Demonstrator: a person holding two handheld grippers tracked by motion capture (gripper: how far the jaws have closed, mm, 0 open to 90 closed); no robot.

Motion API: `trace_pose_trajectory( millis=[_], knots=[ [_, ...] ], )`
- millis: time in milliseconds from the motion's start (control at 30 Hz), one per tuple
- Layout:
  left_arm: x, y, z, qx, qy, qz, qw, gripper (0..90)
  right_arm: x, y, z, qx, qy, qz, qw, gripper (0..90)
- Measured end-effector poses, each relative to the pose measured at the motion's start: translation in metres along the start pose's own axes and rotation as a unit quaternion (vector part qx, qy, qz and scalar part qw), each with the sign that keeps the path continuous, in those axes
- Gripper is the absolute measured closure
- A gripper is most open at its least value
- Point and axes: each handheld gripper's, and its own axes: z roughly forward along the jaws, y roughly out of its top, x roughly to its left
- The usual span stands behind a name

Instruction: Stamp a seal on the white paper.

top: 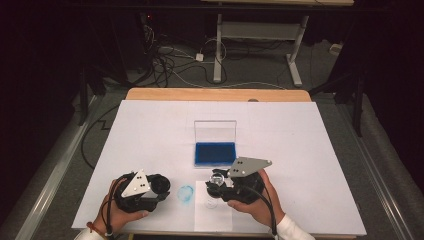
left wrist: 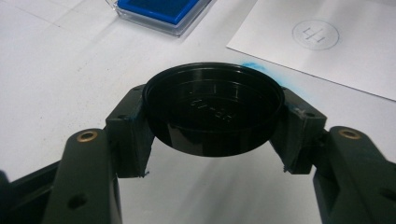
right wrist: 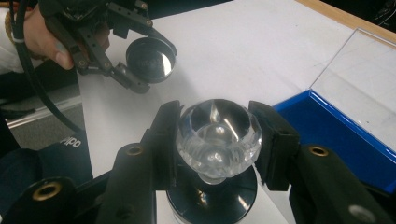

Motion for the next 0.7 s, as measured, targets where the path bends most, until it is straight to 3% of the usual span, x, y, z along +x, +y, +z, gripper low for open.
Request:
trace_pose_trajectory(
  millis=[300,700],
  knots=[
    [-0.003,0.001,0.001,0.000,-0.007,0.002,1.0000,36.9,0.001,-0.007,0.004,0.002,-0.003,-0.017,0.9999,56.8],
    [-0.002,0.001,0.000,-0.002,-0.007,-0.001,1.0000,36.9,0.001,-0.023,0.018,0.010,-0.011,-0.012,0.9998,56.8]
  ],
)
